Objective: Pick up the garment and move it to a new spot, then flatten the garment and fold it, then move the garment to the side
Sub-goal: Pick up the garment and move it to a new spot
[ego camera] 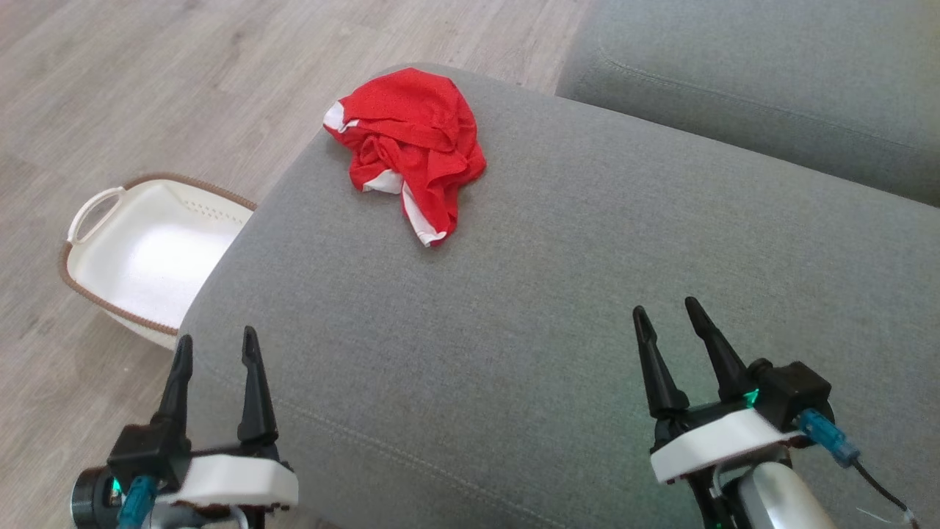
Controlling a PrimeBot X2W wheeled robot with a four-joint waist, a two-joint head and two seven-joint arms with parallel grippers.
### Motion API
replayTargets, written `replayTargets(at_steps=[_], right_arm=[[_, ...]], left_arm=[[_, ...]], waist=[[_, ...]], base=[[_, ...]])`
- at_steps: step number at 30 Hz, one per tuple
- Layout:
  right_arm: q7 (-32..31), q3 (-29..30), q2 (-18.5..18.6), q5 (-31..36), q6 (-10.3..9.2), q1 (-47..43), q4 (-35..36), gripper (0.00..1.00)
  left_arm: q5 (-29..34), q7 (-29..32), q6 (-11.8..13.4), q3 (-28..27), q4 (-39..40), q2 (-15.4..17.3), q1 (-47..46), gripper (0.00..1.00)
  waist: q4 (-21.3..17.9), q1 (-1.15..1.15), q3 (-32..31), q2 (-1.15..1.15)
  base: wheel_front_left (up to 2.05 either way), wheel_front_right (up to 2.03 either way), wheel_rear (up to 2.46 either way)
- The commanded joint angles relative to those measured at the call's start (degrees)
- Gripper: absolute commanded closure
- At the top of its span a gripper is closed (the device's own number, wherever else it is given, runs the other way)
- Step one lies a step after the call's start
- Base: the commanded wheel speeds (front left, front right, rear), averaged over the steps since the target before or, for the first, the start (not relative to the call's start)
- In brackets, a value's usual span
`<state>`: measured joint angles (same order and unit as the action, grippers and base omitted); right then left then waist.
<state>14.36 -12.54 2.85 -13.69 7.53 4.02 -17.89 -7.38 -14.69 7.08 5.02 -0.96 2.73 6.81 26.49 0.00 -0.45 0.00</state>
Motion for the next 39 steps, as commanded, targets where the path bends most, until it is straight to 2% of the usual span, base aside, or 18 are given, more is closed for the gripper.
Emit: replayTargets(at_steps=[1,14,22,30,34,39], right_arm=[[0.63,-1.28,0.03,-0.56,-0.04,0.9,1.5,0.0],[0.63,-1.42,0.03,-0.11,-0.04,1.34,1.12,0.0],[0.63,0.88,0.03,4.09,-0.04,3.8,2.22,0.0],[-0.84,5.4,0.03,9.19,-0.04,7.3,5.64,0.0],[-2.08,7.91,0.03,10.9,-0.04,8.59,8.54,0.0],[-3.97,10.16,0.03,12.71,-0.04,9.44,12.92,0.0]], left_arm=[[0.19,-0.31,0.42,-1.47,2.22,0.15,-1.86,0.0],[-0.55,-0.31,1.37,-2.89,2.46,0.15,-2.73,0.0],[-0.71,-0.31,-3.05,-6.33,0.45,0.89,-7.39,0.0],[-2.06,0.2,-8.97,-7.63,-13.67,6.46,-22.48,0.0],[-2.9,3.89,-11.69,-6.83,-21.64,10.01,-31.49,0.0],[-4.52,10.12,-13.47,-5.39,-31.26,13.3,-42.98,0.0]], waist=[[0.41,0.0,0.06,0.0],[-1.21,0.0,1.02,0.0],[-4.07,0.0,6.61,0.0],[-7.86,0.0,14.18,0.0],[-9.87,0.0,17.82,0.0],[-11.94,0.0,22.22,0.0]], base=[[0.0,0.0,0.0],[0.0,0.0,0.0],[0.0,0.0,0.0],[0.0,0.0,0.0],[0.0,0.0,0.0],[0.0,0.0,0.0]])
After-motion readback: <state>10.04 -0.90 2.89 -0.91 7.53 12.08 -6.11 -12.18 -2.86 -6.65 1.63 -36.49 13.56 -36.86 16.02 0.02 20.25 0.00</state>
